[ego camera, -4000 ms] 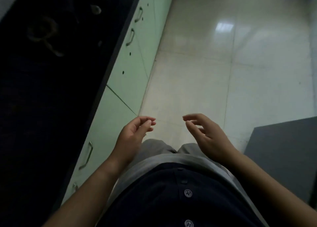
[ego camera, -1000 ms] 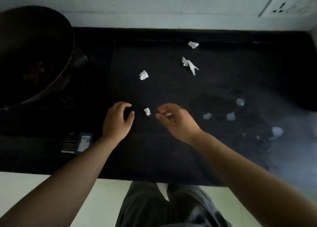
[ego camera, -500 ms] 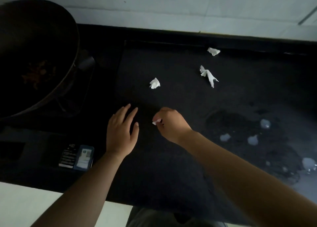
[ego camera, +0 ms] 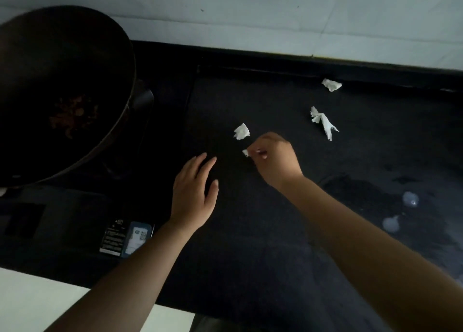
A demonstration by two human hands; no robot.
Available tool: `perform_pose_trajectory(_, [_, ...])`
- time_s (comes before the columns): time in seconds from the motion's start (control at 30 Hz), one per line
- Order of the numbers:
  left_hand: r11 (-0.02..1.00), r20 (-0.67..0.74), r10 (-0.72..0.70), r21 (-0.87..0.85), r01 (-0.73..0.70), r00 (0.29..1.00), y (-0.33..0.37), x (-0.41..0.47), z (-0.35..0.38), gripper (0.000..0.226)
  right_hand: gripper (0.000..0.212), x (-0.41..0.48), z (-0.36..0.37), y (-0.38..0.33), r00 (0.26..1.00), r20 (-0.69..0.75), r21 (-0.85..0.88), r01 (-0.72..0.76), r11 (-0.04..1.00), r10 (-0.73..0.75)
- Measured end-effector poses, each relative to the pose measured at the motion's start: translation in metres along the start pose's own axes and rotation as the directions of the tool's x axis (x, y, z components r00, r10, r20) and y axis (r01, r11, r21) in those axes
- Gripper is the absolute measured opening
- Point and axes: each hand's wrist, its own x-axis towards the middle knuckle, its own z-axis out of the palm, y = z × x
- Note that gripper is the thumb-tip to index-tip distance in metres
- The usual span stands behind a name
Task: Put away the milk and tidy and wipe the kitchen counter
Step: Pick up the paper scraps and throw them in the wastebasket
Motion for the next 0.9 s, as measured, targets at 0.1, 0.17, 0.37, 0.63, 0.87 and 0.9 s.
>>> perform_pose_trajectory(0.1, [1.000, -0.022, 0.010, 0.019, -0.009, 1.000, -0.001, 0.038, -0.003, 0.046, 0.009, 0.027, -0.003, -0.001, 0.997, -0.065, -0.026, 0.033, 0.999, -0.035])
perform_pose_trajectory(0.17, [0.999, -0.018, -0.001, 0.039, 0.002, 1.000, -0.002, 0.060, 0.000, 0.047, 0.011, 0.045, 0.000, 0.000, 0.998, -0.029, -0.057, 0.061, 0.997, -0.063])
perform_pose_trajectory(0.37, [0.988, 0.004, 0.001, 0.155, -0.001, 1.000, -0.009, 0.066, 0.013, 0.050, 0.014, 0.059, 0.012, 0.004, 0.972, 0.165, -0.109, 0.187, 0.976, -0.168])
perform_pose_trajectory(0.63, [0.992, 0.037, 0.076, 0.099, -0.079, 0.996, 0.000, 0.070, 0.009, 0.053, 0.015, 0.046, -0.023, 0.022, 0.988, -0.148, 0.110, -0.036, 0.993, 0.052])
perform_pose_trajectory(0.87, [0.962, 0.072, 0.269, 0.016, -0.271, 0.960, 0.069, 0.122, 0.028, 0.050, 0.020, 0.033, -0.092, 0.078, 0.891, -0.393, 0.195, -0.161, 0.968, 0.228])
perform_pose_trajectory(0.9, [0.962, 0.078, 0.272, 0.016, -0.274, 0.959, 0.077, 0.129, 0.034, 0.050, 0.019, 0.033, -0.094, 0.084, 0.893, -0.388, 0.168, -0.176, 0.970, 0.229])
